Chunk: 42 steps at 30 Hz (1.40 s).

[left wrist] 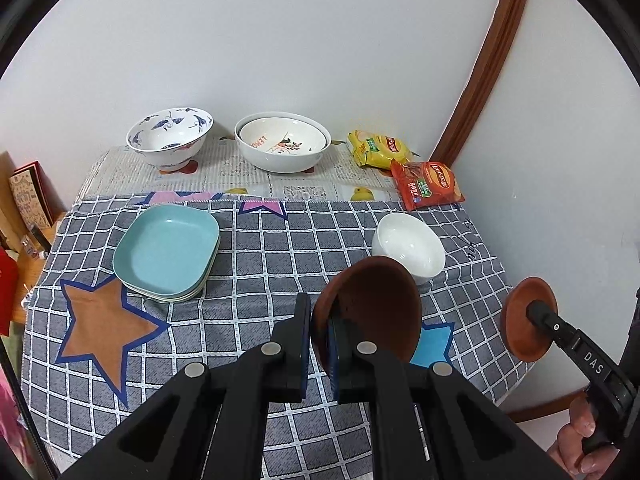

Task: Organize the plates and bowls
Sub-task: 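Lift both brown bowls and carry them toward the white bowl, then lower the right gripper's brown bowl into the white bowl while the left gripper holds its brown bowl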

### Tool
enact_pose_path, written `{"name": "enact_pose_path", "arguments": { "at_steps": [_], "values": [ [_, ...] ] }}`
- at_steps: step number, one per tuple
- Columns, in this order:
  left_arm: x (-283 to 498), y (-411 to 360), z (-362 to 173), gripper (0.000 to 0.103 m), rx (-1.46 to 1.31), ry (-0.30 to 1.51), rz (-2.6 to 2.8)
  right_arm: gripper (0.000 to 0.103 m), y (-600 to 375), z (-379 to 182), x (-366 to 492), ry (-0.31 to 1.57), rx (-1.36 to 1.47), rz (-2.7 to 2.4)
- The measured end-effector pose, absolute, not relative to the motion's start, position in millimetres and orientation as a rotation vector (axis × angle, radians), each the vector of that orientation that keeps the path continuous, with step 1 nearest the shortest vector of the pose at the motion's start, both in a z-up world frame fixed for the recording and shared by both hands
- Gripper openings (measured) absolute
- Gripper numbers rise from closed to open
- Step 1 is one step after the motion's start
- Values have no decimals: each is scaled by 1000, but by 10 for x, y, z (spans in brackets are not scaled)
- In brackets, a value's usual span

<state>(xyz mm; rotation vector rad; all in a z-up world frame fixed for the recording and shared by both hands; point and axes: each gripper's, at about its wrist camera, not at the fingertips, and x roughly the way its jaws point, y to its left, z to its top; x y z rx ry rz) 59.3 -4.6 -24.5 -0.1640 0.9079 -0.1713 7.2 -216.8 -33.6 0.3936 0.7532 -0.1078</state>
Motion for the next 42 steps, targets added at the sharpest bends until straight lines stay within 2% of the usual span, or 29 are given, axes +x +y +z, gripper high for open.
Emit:
{"name": "enact_pose_path", "arguments": {
  "at_steps": [18,42],
  "values": [
    [905,-56,-304,8,-151,934,-180,9,-2088,-487,405,790,386,-53],
    [2289,-256,-799,8,-124,1008,-242,9,-2415,-930,1496,892,411,-161]
  ]
}}
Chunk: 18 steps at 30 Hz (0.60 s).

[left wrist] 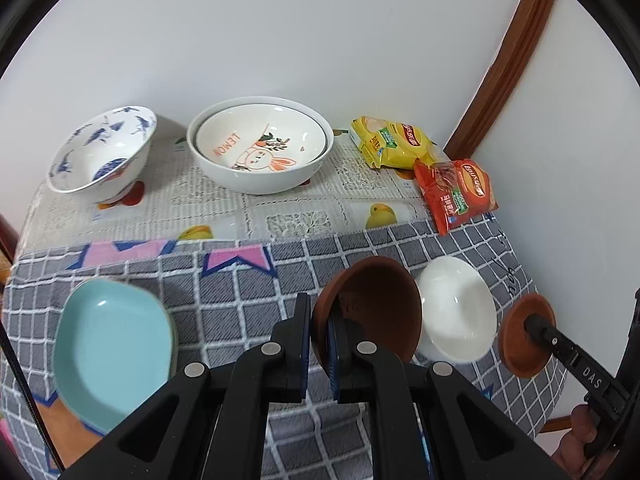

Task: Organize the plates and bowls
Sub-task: 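Lower the right gripper's brown bowl into the white bowl while the left gripper holds its brown bowl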

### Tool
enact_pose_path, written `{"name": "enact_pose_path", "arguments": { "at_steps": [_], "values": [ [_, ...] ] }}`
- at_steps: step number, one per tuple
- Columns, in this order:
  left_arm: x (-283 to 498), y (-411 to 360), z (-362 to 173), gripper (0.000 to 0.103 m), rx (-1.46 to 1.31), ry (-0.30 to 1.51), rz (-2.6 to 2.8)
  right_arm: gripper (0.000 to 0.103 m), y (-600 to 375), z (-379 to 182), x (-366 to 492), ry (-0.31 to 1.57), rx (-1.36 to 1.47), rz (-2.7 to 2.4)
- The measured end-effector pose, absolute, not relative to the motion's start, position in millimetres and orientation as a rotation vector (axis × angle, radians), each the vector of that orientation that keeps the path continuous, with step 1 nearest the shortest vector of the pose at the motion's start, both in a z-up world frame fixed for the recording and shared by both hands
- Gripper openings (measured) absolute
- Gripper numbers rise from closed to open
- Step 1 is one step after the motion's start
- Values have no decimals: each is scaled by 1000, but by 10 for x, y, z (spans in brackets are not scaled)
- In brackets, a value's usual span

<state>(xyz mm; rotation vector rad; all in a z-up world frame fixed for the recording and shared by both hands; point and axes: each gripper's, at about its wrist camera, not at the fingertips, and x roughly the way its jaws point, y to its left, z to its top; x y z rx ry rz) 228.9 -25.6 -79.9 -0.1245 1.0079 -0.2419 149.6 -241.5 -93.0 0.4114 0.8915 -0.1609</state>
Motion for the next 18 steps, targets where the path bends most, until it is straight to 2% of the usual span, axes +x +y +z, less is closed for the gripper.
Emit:
{"name": "enact_pose_path", "arguments": {
  "at_steps": [18],
  "values": [
    [2827,-528,-1154,8,-126,1037,-297,9,-2569,-1176,1775,930,363,-244]
  ]
}}
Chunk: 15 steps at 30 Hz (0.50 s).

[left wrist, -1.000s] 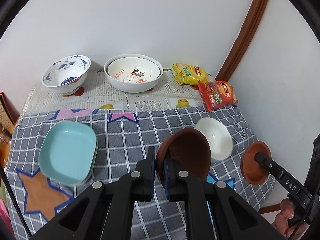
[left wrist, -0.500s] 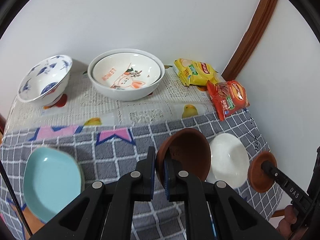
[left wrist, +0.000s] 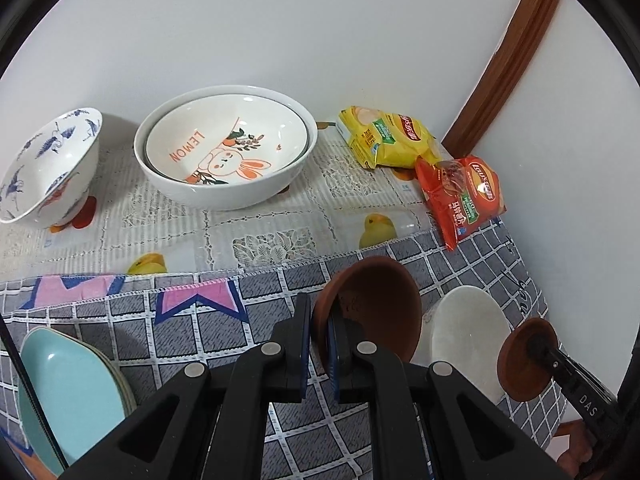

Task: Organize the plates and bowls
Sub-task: 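Lower the right gripper's brown bowl into the white bowl while the left gripper holds its brown bowl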

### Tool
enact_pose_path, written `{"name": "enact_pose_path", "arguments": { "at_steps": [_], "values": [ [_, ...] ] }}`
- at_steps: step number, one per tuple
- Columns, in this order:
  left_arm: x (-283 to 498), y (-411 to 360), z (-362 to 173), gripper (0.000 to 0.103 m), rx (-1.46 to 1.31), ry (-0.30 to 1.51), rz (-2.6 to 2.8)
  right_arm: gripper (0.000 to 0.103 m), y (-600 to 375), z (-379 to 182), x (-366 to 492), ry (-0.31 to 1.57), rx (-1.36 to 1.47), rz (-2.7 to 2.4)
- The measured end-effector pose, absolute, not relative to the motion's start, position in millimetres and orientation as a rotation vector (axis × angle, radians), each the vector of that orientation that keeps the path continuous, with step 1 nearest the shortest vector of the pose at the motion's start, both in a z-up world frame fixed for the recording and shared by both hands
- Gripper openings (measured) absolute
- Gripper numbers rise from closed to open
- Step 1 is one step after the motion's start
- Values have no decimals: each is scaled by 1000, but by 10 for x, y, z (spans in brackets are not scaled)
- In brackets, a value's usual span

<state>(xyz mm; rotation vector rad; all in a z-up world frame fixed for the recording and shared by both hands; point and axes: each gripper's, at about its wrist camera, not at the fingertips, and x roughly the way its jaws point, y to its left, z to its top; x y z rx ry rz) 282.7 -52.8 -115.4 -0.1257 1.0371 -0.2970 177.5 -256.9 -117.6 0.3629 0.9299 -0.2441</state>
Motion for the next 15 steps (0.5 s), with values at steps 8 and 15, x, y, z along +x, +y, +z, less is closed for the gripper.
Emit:
{"name": "enact_pose_path", "arguments": {
  "at_steps": [8,15],
  "values": [
    [2843,-514,-1193,8,-138,1045,-295,9,-2550,-1258,1802,947,372,-244],
    [2863,-469,-1187,8,-150,1044,-280,9,-2581,-1294,1800,954,368,-263]
  ]
}}
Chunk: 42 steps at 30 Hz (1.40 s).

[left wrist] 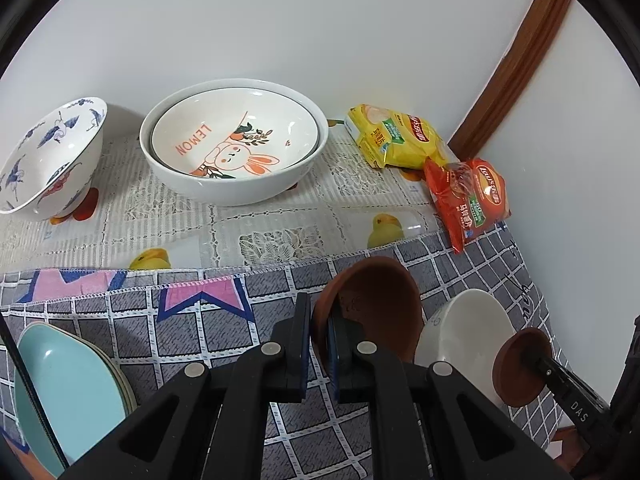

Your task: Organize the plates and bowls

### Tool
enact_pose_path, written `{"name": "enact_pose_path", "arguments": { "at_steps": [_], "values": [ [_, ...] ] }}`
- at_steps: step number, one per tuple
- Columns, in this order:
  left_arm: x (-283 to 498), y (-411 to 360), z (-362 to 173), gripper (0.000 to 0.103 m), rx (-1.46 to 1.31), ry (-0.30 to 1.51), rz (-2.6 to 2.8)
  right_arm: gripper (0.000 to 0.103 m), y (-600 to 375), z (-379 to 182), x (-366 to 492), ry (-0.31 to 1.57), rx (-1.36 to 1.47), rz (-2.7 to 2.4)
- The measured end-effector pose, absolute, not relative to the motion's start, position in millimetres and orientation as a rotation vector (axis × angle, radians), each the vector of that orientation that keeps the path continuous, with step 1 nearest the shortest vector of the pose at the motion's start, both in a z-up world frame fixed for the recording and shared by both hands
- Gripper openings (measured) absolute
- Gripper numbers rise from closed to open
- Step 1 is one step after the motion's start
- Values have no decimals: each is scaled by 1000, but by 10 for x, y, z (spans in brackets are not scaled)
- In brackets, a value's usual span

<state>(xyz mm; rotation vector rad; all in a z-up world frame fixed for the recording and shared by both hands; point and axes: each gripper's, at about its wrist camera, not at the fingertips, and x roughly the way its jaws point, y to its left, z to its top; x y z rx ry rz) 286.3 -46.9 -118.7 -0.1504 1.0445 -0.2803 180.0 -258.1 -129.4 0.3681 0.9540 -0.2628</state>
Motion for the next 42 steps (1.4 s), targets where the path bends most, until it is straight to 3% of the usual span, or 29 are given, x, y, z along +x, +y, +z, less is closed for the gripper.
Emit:
{"name": "enact_pose_path", "arguments": {
  "at_steps": [42],
  "values": [
    [2940,-413,-1310,8,-170,1073,-269,9,-2240,-1503,2093,1001,278,-247]
  ]
}}
